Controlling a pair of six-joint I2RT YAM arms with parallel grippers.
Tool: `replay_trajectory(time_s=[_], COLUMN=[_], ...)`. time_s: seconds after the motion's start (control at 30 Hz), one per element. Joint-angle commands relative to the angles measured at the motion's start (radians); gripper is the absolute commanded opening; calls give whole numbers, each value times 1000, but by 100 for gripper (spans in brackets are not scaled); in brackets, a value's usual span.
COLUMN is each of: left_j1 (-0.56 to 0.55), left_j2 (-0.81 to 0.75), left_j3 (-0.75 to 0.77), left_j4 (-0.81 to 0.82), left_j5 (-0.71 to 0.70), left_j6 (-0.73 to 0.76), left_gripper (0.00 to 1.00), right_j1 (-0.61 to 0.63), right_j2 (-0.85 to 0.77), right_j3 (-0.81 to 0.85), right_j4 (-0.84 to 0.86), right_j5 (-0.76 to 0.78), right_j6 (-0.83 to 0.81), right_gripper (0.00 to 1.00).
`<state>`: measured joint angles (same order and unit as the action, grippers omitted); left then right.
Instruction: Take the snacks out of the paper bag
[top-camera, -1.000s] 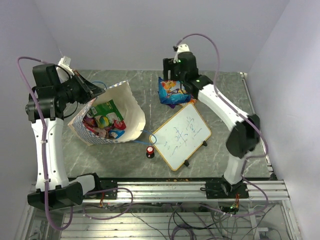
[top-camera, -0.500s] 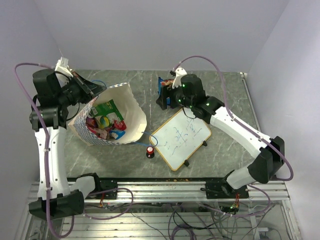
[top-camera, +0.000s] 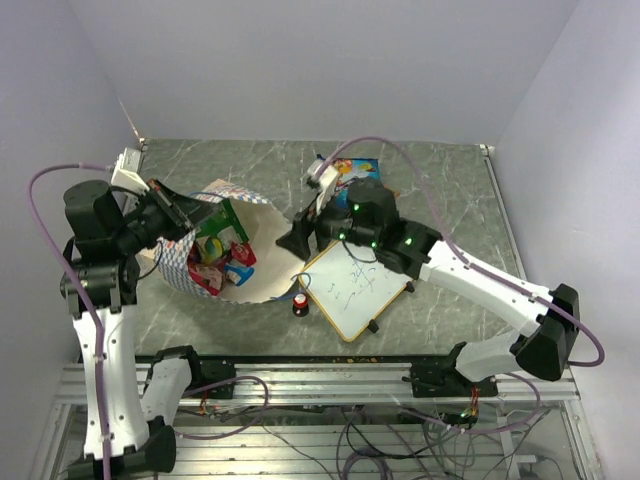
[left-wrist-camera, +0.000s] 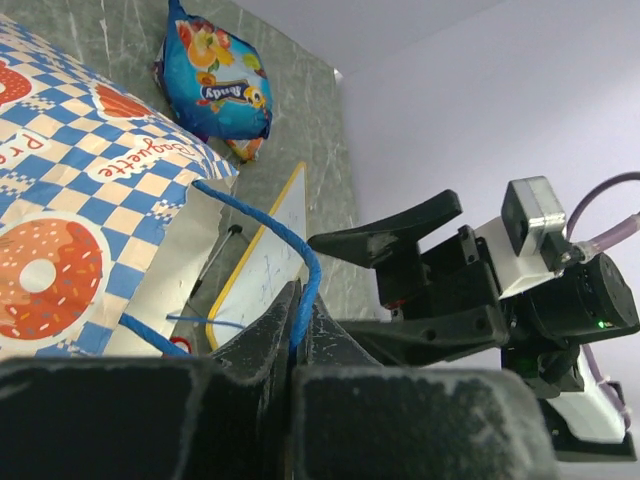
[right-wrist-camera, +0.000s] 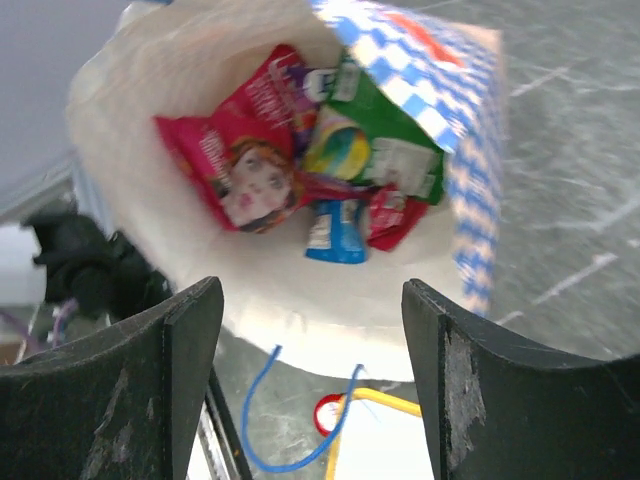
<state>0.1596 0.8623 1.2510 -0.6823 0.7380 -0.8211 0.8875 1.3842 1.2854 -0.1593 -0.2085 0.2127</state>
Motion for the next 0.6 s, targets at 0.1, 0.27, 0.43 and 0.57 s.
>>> replay_trajectory(time_s=[0.1,0.27,0.43,0.57], left_j1=[-7,-7,-7,-7], left_j2=[-149,-215,-218,-215], left_j3=[-38,-64,-34,-58], left_j4=[-130,-158,-217,-162], left_j5=[32,48,20,11], left_j6=[66,74,104,43], left_gripper=[7,7,7,7], right_j1=[179,300,394,433], right_j2=[32,51,109,177], right_j3=[-43,-92,-115,-95], right_j4=[77,103,141,209], right_j5=[-75,-22,133,245], right_j6=[-231,-404,-476,-475], right_gripper=[69,67,63,62])
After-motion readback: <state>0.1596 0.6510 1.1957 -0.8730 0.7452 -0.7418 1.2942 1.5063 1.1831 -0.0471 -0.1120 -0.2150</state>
